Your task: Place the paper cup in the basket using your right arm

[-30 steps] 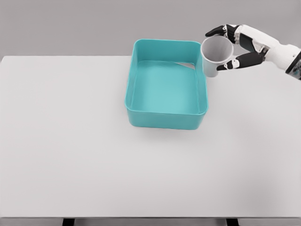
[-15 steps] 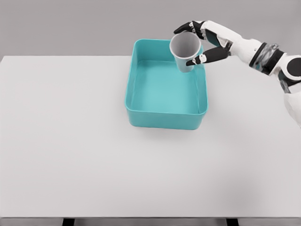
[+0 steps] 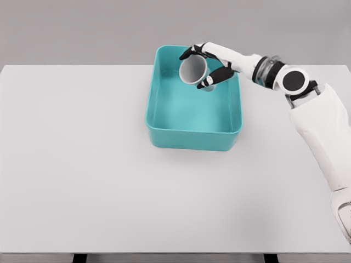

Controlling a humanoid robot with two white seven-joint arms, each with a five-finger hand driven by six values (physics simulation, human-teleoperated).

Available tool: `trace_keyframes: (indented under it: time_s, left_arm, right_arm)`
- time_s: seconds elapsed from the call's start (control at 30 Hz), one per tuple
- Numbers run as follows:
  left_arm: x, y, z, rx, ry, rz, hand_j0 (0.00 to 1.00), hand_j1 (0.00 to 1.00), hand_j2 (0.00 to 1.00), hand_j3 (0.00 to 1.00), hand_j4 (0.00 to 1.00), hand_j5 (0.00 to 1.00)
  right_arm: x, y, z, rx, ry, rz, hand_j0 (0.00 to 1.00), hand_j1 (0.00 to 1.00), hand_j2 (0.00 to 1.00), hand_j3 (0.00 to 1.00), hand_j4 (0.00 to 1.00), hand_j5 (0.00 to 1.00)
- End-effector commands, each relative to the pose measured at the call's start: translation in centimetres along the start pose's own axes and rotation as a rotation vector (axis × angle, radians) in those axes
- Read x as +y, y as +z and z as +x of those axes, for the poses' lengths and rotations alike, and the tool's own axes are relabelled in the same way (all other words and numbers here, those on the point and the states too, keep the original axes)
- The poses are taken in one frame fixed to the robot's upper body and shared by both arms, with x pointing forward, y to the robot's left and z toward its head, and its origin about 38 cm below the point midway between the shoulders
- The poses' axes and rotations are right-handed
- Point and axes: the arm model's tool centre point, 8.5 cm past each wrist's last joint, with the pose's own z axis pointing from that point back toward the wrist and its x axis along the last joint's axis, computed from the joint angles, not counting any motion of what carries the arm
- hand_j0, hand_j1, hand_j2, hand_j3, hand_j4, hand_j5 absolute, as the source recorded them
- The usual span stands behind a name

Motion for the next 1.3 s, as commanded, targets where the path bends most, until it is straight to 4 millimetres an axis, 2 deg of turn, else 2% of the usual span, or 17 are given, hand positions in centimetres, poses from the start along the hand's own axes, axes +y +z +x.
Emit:
trace_keyframes:
  time_s: [0.0,0.13,0.2,0.33,0.37,0.4,0.6,0.67,0.7,0.73,0.77,0.83,0.9,0.97,1.03,1.23,1.27]
  left_arm:
    - [0.0,0.0,0.0,0.000,0.001,0.000,1.00,1.00,1.00,1.00,1.00,1.00]
    - [0.0,0.0,0.0,0.000,0.001,0.000,1.00,1.00,1.00,1.00,1.00,1.00]
    - [0.0,0.0,0.0,0.000,0.001,0.000,1.00,1.00,1.00,1.00,1.00,1.00]
    - [0.0,0.0,0.0,0.001,0.000,0.000,1.00,1.00,1.00,1.00,1.00,1.00]
    - [0.0,0.0,0.0,0.000,0.001,0.000,1.00,1.00,1.00,1.00,1.00,1.00]
    - [0.0,0.0,0.0,0.000,0.002,0.001,1.00,1.00,1.00,1.00,1.00,1.00]
    - [0.0,0.0,0.0,0.000,0.001,0.000,1.00,1.00,1.00,1.00,1.00,1.00]
    - [0.0,0.0,0.0,0.000,0.001,0.000,1.00,1.00,1.00,1.00,1.00,1.00]
    - [0.0,0.0,0.0,0.000,0.001,0.000,1.00,1.00,1.00,1.00,1.00,1.00]
    - [0.0,0.0,0.0,0.000,0.001,0.000,1.00,1.00,1.00,1.00,1.00,1.00]
    - [0.0,0.0,0.0,0.001,0.000,0.000,1.00,1.00,1.00,1.00,1.00,1.00]
    - [0.0,0.0,0.0,-0.001,0.001,0.000,1.00,1.00,1.00,1.00,1.00,1.00]
    - [0.0,0.0,0.0,0.000,0.001,0.000,1.00,1.00,1.00,1.00,1.00,1.00]
    - [0.0,0.0,0.0,0.001,0.000,0.000,1.00,1.00,1.00,1.00,1.00,1.00]
    - [0.0,0.0,0.0,0.000,0.001,0.000,1.00,1.00,1.00,1.00,1.00,1.00]
    - [0.0,0.0,0.0,0.000,0.001,0.000,1.00,1.00,1.00,1.00,1.00,1.00]
    - [0.0,0.0,0.0,0.000,0.001,0.000,1.00,1.00,1.00,1.00,1.00,1.00]
  right_arm:
    - [0.7,-0.8,-0.2,0.073,0.103,0.025,0.70,0.70,0.70,0.70,0.70,0.70]
    - [1.8,-2.7,1.1,0.123,0.263,0.081,0.70,0.70,0.70,0.70,0.70,0.70]
    - [1.5,-3.0,1.6,0.125,0.295,0.082,0.70,0.70,0.70,0.70,0.70,0.70]
    - [2.6,-4.2,2.3,0.150,0.396,0.126,0.71,0.71,0.71,0.71,0.71,0.71]
    - [2.5,-4.2,2.5,0.147,0.403,0.124,0.88,0.88,0.88,0.88,0.88,0.88]
    - [2.3,-4.1,2.8,0.138,0.399,0.118,1.00,1.00,1.00,1.00,1.00,1.00]
    - [0.6,-3.1,3.9,0.073,0.335,0.059,1.00,1.00,1.00,1.00,1.00,1.00]
    - [-1.7,-1.4,4.8,0.022,0.295,-0.017,1.00,1.00,1.00,1.00,1.00,1.00]
    - [-4.0,0.6,5.0,-0.021,0.238,-0.084,1.00,1.00,1.00,1.00,1.00,1.00]
    - [-6.0,3.1,4.1,-0.071,0.125,-0.157,1.00,1.00,1.00,1.00,1.00,1.00]
    - [-8.4,6.5,2.6,-0.125,0.001,-0.242,1.00,1.00,1.00,1.00,1.00,1.00]
    - [-9.5,10.6,-0.1,-0.156,-0.137,-0.332,1.00,1.00,1.00,1.00,1.00,1.00]
    - [-9.2,13.5,-2.7,-0.129,-0.195,-0.403,1.00,1.00,1.00,1.00,1.00,1.00]
    - [-9.3,16.0,-4.4,-0.102,-0.207,-0.454,1.00,1.00,1.00,1.00,1.00,1.00]
    - [-8.1,17.7,-6.2,-0.064,-0.200,-0.454,1.00,1.00,1.00,1.00,1.00,1.00]
    - [-3.8,19.3,-9.4,0.002,-0.221,-0.418,1.00,1.00,1.00,1.00,1.00,1.00]
    - [-2.4,19.4,-10.0,0.018,-0.226,-0.400,1.00,1.00,1.00,1.00,1.00,1.00]
